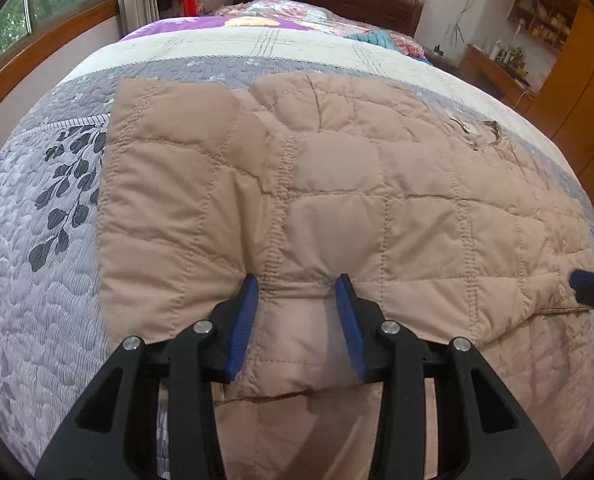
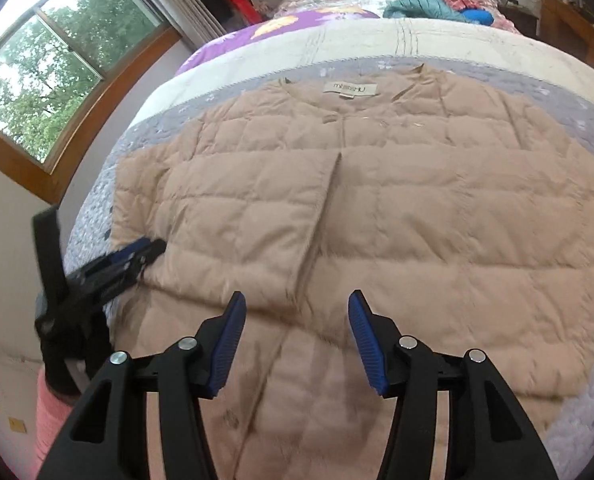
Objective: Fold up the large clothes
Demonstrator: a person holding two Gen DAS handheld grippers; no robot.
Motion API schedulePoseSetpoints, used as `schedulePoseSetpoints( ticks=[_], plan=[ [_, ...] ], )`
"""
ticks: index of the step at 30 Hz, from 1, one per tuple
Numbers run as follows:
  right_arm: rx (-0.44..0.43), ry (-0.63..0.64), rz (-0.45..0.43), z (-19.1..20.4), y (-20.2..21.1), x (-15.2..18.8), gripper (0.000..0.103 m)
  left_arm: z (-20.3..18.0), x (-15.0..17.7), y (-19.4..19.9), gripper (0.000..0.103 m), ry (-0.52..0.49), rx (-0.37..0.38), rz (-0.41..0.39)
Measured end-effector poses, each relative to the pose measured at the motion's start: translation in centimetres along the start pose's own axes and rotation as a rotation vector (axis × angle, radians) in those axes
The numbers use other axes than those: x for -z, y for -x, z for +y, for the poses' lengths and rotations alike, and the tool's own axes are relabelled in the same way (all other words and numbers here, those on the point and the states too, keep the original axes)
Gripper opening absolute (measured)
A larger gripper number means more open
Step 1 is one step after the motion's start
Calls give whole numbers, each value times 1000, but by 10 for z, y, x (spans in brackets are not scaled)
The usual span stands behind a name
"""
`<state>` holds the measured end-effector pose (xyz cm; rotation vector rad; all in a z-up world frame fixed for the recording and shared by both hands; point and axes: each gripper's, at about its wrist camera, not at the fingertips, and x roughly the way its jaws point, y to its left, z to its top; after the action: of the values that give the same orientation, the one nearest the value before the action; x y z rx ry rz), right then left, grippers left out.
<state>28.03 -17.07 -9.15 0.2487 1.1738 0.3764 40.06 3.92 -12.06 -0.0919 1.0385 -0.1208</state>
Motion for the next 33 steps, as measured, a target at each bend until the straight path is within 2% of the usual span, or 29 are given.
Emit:
schedulePoseSetpoints(
  ticks=[3,7,8,12,16,19,22,25,30,33],
  plan=[
    [-17,-23,28,1,-18,-13,44,4,0,2,39,9,18,0],
    [-41,-29,81,6,-43,-17,16,3,3,8,39,14,20,-6],
    [-49,-30,79,6,-45,-17,11,5,5,14,39,21,30,-10],
    [-95,-5,-5,1,-12,-11,8,14,3,47,38,71,129,-60],
    [-68,30,-96,-7,36,-7,8,17,-8,80,38,91,125,-164],
    [3,50,-164,-15,70,0,8,13,-15,87,37,85,118,-187],
    [55,34,-205,-33,94,7,8,-3,-18,78,35,59,108,-168],
    [95,4,-218,-52,100,12,8,-17,-19,61,33,28,107,-132],
    [114,-62,-194,-83,86,18,8,-28,-16,26,33,-3,77,-64],
    [107,-110,-143,-101,64,21,8,-28,-12,4,34,-13,70,-20]
  ],
)
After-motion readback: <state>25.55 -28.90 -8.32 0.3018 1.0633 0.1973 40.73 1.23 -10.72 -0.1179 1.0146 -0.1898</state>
